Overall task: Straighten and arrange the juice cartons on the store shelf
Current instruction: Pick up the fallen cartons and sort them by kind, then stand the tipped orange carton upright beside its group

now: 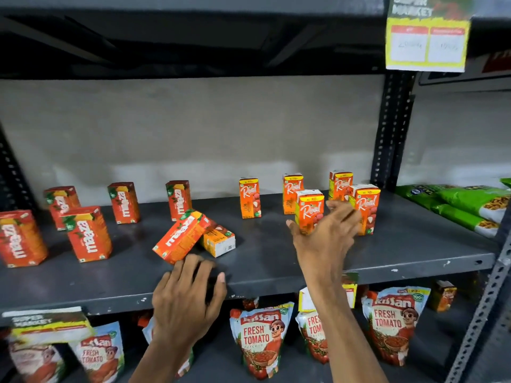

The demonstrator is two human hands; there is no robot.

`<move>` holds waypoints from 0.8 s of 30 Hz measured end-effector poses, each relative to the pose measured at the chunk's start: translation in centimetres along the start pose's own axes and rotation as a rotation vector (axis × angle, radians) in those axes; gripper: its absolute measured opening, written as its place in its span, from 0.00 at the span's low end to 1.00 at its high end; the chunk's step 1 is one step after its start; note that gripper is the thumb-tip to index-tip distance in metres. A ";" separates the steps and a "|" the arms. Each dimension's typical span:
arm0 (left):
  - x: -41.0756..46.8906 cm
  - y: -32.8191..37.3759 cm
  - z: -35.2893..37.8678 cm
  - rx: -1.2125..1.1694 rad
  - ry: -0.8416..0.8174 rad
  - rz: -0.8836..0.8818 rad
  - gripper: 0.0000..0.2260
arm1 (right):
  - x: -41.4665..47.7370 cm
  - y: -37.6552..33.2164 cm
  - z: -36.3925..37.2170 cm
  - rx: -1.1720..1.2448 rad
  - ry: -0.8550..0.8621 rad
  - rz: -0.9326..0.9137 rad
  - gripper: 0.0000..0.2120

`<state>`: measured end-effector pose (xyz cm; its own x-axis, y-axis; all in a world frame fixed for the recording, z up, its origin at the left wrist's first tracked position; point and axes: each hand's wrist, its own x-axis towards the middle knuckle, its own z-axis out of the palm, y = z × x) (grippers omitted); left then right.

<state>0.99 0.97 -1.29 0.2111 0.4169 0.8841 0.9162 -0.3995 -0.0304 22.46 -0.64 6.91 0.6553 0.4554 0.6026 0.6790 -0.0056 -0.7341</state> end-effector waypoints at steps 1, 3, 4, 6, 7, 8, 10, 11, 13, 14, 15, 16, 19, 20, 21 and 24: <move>0.1 0.1 -0.3 -0.056 0.004 -0.007 0.17 | -0.8 -0.9 -0.3 0.029 0.034 -0.084 0.37; 0.1 -0.5 -1.3 -0.153 0.040 -0.040 0.14 | -2.8 -3.3 -0.4 0.212 -0.066 -0.206 0.28; 0.2 -0.9 -1.7 -0.183 0.068 -0.053 0.13 | -3.9 -4.3 -0.3 0.303 -0.164 -0.210 0.21; 0.3 -2.3 -2.7 -0.184 0.120 -0.078 0.12 | -6.0 -6.1 0.4 0.408 -0.350 -0.150 0.10; 0.3 -3.4 -3.2 -0.168 0.137 -0.088 0.12 | -7.1 -6.8 0.9 0.425 -0.436 -0.102 0.09; 0.5 -4.4 -3.6 -0.152 0.150 -0.087 0.12 | -7.9 -7.3 1.5 0.425 -0.509 -0.059 0.10; 0.8 -7.0 -4.5 -0.109 0.156 -0.073 0.11 | -9.5 -8.3 2.8 0.402 -0.609 -0.017 0.14; 1.0 -8.4 -4.8 -0.084 0.149 -0.065 0.10 | -10.0 -8.8 3.4 0.390 -0.641 -0.004 0.15; 0.8 -10.8 -5.0 -0.036 0.093 -0.058 0.10 | -10.7 -9.7 4.7 0.385 -0.681 0.047 0.15; 0.5 -11.6 -4.8 -0.015 0.049 -0.059 0.11 | -10.8 -9.9 5.2 0.393 -0.686 0.079 0.16; 0.1 -12.2 -4.6 0.009 0.004 -0.059 0.12 | -10.9 -10.2 5.8 0.407 -0.686 0.115 0.17; -0.5 -12.6 -4.3 0.033 -0.027 -0.056 0.13 | -11.0 -10.6 6.4 0.417 -0.684 0.151 0.18; -1.4 -13.1 -3.5 0.075 -0.019 -0.045 0.12 | -11.3 -11.4 7.8 0.435 -0.662 0.237 0.17; -1.5 -13.1 -3.4 0.076 -0.010 -0.049 0.11 | -11.4 -11.5 8.2 0.438 -0.642 0.259 0.16; -1.4 -13.1 -3.4 0.071 -0.003 -0.051 0.12 | -11.6 -11.6 8.4 0.434 -0.620 0.272 0.15; -1.4 -13.1 -3.5 0.063 0.017 -0.043 0.14 | -12.0 -11.7 8.5 0.426 -0.572 0.248 0.13</move>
<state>-12.52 2.80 -0.48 0.1653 0.4184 0.8931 0.9441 -0.3289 -0.0207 3.82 1.54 5.60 0.4198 0.8773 0.2326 0.2711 0.1234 -0.9546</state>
